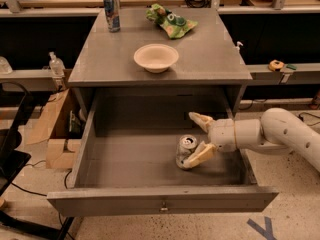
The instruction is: Pick 7up can from top drawer and place on counter
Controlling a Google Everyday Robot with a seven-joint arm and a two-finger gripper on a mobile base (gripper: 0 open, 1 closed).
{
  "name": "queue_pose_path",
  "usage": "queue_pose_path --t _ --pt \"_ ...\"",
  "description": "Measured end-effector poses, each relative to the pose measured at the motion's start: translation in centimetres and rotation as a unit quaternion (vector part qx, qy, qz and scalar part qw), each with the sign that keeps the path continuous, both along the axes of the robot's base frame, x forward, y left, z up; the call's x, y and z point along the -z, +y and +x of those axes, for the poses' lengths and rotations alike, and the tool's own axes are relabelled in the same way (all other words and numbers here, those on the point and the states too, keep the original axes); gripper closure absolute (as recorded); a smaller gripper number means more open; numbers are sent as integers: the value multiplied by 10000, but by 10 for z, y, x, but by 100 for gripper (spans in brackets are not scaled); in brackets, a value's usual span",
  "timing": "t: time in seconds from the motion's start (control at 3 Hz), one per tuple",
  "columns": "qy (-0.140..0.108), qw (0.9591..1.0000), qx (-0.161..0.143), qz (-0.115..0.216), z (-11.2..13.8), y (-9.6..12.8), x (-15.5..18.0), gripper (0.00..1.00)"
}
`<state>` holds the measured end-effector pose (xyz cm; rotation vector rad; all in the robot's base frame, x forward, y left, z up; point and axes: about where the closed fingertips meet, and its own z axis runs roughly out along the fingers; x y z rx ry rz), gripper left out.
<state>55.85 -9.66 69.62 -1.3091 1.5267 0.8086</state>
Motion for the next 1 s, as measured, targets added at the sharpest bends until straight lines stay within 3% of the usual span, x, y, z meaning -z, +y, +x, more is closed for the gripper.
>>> queue_pose_path --t 0.67,1.0 --pt "231 9996 -159 9 -12 22 38 49" --pt "207 9996 -179 -11 -14 28 36 72"
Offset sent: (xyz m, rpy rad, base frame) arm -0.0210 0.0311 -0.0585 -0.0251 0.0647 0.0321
